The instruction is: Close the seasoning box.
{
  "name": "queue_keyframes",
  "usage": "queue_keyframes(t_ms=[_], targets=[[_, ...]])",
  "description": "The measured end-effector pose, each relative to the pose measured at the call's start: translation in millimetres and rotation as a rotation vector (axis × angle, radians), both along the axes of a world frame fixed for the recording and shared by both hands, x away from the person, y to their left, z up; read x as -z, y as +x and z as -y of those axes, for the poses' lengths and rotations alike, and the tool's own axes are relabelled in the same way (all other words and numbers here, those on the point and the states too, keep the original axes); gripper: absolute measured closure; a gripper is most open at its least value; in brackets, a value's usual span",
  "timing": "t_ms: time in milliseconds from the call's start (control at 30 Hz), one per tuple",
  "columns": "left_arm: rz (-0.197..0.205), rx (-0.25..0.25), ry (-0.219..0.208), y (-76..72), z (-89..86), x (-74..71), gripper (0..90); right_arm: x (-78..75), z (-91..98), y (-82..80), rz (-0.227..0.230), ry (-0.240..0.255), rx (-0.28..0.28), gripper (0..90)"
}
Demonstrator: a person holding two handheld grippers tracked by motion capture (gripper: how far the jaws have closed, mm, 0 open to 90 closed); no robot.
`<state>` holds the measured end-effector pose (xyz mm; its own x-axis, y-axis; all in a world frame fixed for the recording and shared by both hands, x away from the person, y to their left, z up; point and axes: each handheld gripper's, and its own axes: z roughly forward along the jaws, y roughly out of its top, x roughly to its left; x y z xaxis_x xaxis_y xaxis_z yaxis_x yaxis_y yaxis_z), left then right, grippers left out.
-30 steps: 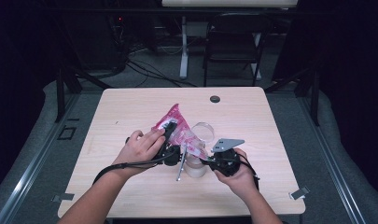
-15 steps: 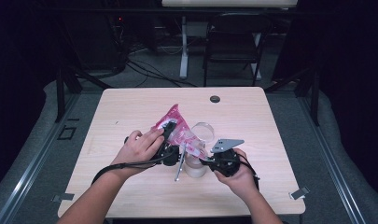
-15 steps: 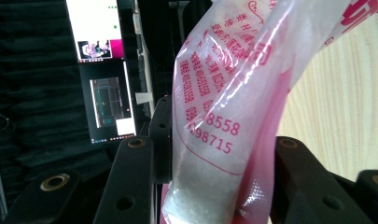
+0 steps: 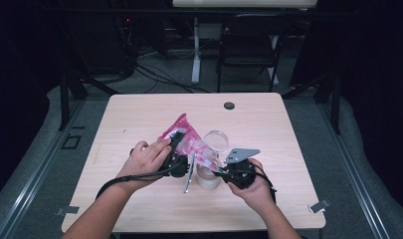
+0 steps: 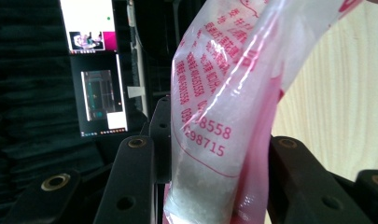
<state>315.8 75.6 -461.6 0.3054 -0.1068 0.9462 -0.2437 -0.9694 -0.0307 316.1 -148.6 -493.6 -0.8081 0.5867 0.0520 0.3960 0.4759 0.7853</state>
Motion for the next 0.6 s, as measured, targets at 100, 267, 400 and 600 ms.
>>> queue_keyframes(t_ms=[100, 267, 400, 600], targets=[[-0.026, -0.023, -0.021, -0.6, -3.4, 2.8, 65.8, -0.9, -0.4, -0.6, 0.007, 0.006, 0.004, 90.0], [-0.045, -0.043, -0.049, -1.1, -8.5, 11.8, 66.5, -1.4, -2.4, -1.3, 0.017, 0.010, 0.007, 90.0], [-0.057, -0.060, -0.082, -2.2, -12.6, 18.4, 66.4, -1.3, -4.5, -1.4, 0.020, 0.004, 0.005, 90.0], [-0.067, -0.075, -0.131, -3.7, -16.2, 26.7, 66.3, -1.1, -6.4, -1.3, 0.028, 0.008, 0.010, 90.0]])
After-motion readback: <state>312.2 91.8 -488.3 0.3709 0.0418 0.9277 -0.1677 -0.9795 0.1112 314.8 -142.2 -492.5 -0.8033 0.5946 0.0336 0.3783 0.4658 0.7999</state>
